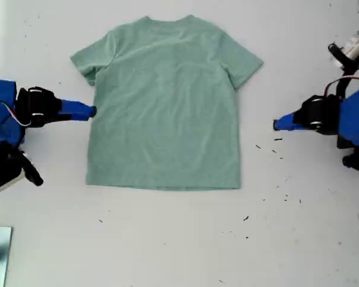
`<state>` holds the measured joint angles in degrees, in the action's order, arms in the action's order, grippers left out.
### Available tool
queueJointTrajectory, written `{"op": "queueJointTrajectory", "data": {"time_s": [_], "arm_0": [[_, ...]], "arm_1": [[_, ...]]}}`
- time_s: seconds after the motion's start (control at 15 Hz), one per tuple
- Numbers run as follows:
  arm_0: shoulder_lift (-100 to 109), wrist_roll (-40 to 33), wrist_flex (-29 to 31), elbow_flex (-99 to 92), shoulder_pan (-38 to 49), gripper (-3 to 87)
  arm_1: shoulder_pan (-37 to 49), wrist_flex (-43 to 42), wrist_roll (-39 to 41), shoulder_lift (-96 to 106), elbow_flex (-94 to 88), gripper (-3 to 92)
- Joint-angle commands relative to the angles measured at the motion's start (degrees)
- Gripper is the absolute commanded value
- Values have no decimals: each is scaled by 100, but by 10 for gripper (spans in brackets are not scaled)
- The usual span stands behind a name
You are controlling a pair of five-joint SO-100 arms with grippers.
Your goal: Fold t shirt
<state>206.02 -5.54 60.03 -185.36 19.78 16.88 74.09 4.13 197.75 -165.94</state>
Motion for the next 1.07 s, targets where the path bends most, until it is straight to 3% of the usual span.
{"op": "queueJointTrajectory", "data": {"time_s": [0.0, 0.2, 0.47, 0.53, 0.6, 0.73, 1.0], "arm_0": [[26, -35, -79, -26, 158, 92], [26, -35, -79, -26, 158, 92], [26, -35, -79, -26, 149, 85], [26, -44, -79, -26, 149, 46], [35, -114, -79, -26, 176, 30], [44, -360, -97, 0, 264, -1], [44, -281, -149, -53, 308, -2]], "arm_1": [[439, -448, 773, -2136, 1784, 10], [1459, 123, 2250, -4781, 4219, 9], [2672, 940, 3814, -6812, 6530, 12], [2830, 1160, 4061, -7313, 7058, 58], [2971, 1459, 4254, -7822, 7620, 214], [3146, 1723, 4693, -8552, 8323, 387], [3393, 668, 5194, -8930, 7418, 402]]}}
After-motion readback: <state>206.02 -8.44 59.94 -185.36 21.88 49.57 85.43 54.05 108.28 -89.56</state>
